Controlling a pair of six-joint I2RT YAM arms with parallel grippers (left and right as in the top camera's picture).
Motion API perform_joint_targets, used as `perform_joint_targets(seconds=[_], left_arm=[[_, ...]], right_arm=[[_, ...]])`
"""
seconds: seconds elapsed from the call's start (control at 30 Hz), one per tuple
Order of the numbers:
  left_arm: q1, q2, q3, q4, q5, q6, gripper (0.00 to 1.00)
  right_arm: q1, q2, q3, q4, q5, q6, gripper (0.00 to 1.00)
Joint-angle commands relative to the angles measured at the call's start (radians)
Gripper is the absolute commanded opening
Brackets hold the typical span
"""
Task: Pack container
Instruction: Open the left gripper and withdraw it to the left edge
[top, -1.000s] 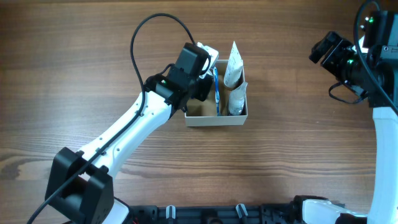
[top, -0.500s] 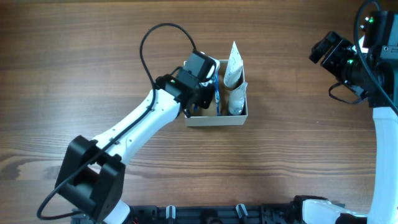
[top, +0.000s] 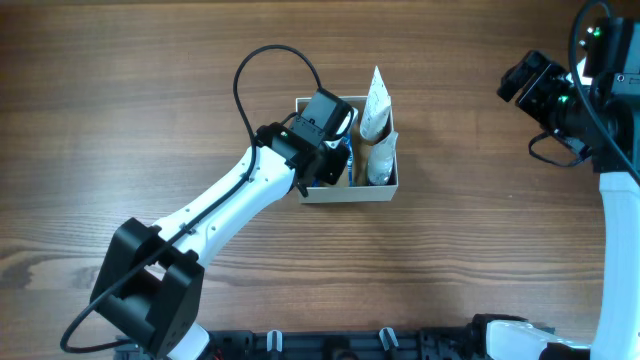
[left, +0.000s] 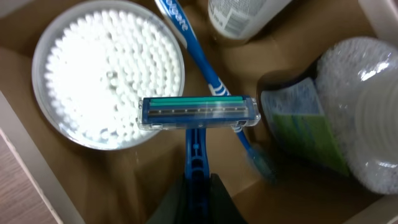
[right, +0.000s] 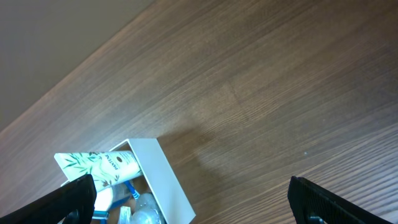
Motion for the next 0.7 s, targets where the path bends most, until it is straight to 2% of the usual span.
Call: perform_joint_targets(seconds=[0.0,0.07,0.2,0.27,0.37,0.47,0.6,0.63,0.67], left_arm=[[-0.002,0.01,-0.005,-0.023,0.012,-0.017,0.3],[-0.002,0.01,-0.005,-0.027,0.013,-0.017,0.38],[-0.002,0.01,-0.005,-0.021,0.012,-0.017,0.41],[-0.002,0.01,-0.004,-0.016,0.012,-0.017,0.38],[-0.002,-0.002,0.003,-0.013,0.011,-0.017,0.29],[-0.001,-0.04,0.027,-0.014,0.003,-0.017,0.28],[0.001,-0.143,0.076,-0.031,-0.082,-0.018,0.36],[0.005,-0.176,0.082,-0.03,-0.117,-0.018,0.43],[0.02,-0.242,0.083,-0.029,-0.183,-0.018,0.56]], right_arm=[[-0.003,0.008,-0.005,0.002,0.021,0.014,1.0],[-0.003,0.008,-0.005,0.002,0.021,0.014,1.0],[-0.003,0.008,-0.005,0.002,0.021,0.014,0.99],[-0.003,0.008,-0.005,0.002,0.021,0.014,1.0],[-0.003,0.008,-0.005,0.002,0.021,0.014,1.0],[-0.003,0.008,-0.005,0.002,0.021,0.014,1.0],[-0.003,0.008,-0.005,0.002,0.021,0.014,1.0],[-0.003,0.008,-0.005,0.002,0.021,0.014,1.0],[-0.003,0.008,-0.005,0.002,0.021,0.014,1.0]])
